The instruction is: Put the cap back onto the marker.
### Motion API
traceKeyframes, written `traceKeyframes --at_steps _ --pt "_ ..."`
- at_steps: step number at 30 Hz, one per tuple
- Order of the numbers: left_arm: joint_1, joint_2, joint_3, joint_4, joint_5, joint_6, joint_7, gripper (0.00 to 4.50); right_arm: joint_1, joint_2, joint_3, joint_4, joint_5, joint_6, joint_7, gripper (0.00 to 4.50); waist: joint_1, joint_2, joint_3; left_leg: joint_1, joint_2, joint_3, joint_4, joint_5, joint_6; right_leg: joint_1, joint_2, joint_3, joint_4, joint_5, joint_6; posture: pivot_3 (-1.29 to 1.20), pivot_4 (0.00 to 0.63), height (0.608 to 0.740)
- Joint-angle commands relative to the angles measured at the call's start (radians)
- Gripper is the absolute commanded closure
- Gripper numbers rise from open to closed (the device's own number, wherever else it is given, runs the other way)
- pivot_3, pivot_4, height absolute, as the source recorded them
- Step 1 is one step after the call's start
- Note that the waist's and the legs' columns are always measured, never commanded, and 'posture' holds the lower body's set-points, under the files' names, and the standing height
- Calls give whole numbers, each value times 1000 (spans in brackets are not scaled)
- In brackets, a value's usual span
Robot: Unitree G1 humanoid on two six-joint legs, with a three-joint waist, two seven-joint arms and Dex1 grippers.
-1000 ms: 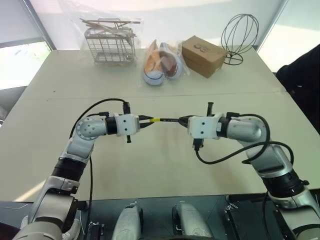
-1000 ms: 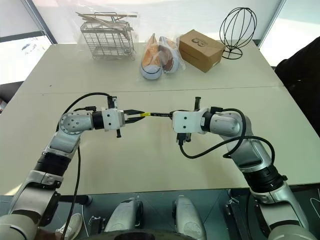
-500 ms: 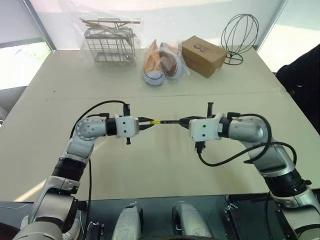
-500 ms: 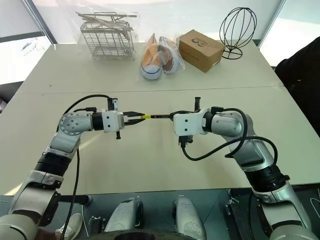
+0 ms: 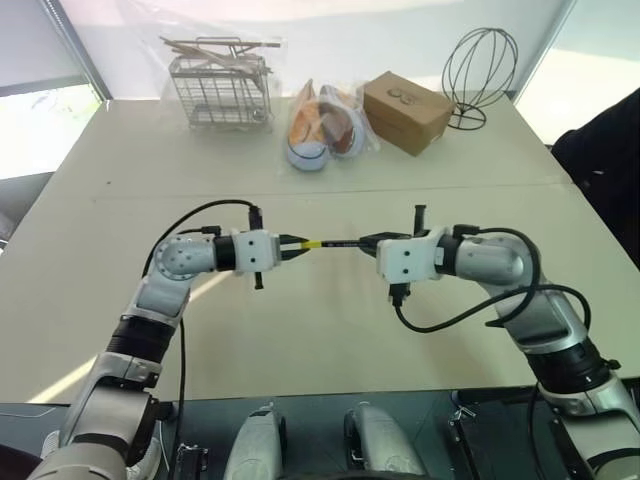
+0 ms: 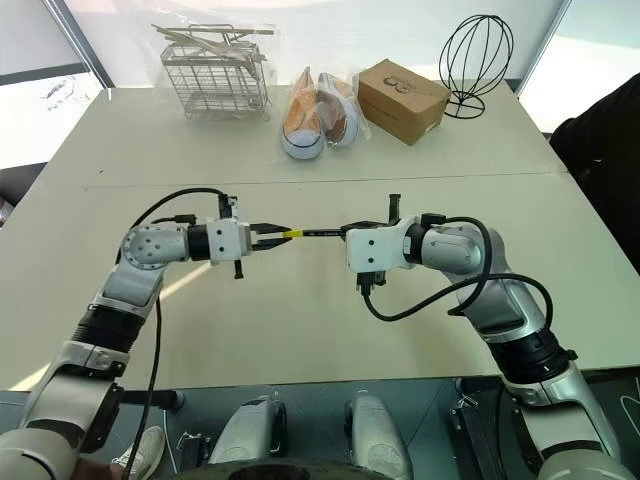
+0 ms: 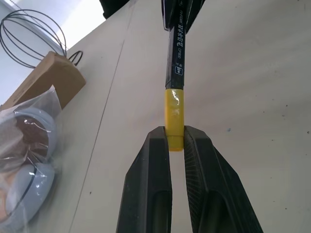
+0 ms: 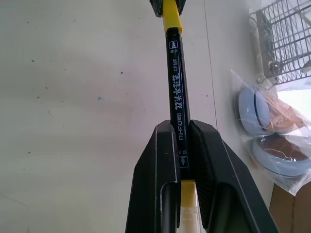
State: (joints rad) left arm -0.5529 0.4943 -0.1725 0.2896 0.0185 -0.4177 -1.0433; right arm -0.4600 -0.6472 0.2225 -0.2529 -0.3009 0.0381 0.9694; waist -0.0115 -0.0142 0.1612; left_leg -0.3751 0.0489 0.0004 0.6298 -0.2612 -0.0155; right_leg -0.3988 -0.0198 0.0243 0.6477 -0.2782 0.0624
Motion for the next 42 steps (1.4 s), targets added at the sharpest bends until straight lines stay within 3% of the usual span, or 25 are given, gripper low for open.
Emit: traceKeyframes --at_steps 1,28,42 --pt "-42 -70 -48 -101 -32 -11 21 4478 -37 74 86 -87 68 -70 11 4500 0 0 0 0 0 0 0 0 0 0 0 0 0 0 0 0 150 740" --pt "-84 -111 -88 -89 -29 -63 -31 4478 -63 106 97 -69 64 -99 18 4500 0 0 0 0 0 0 0 0 0 0 0 0 0 0 0 0 150 740" --pt "-88 -155 -47 -51 -47 -137 18 4478 -58 132 77 -81 95 -90 18 4500 0 0 0 0 0 0 0 0 0 0 0 0 0 0 0 0 150 740"
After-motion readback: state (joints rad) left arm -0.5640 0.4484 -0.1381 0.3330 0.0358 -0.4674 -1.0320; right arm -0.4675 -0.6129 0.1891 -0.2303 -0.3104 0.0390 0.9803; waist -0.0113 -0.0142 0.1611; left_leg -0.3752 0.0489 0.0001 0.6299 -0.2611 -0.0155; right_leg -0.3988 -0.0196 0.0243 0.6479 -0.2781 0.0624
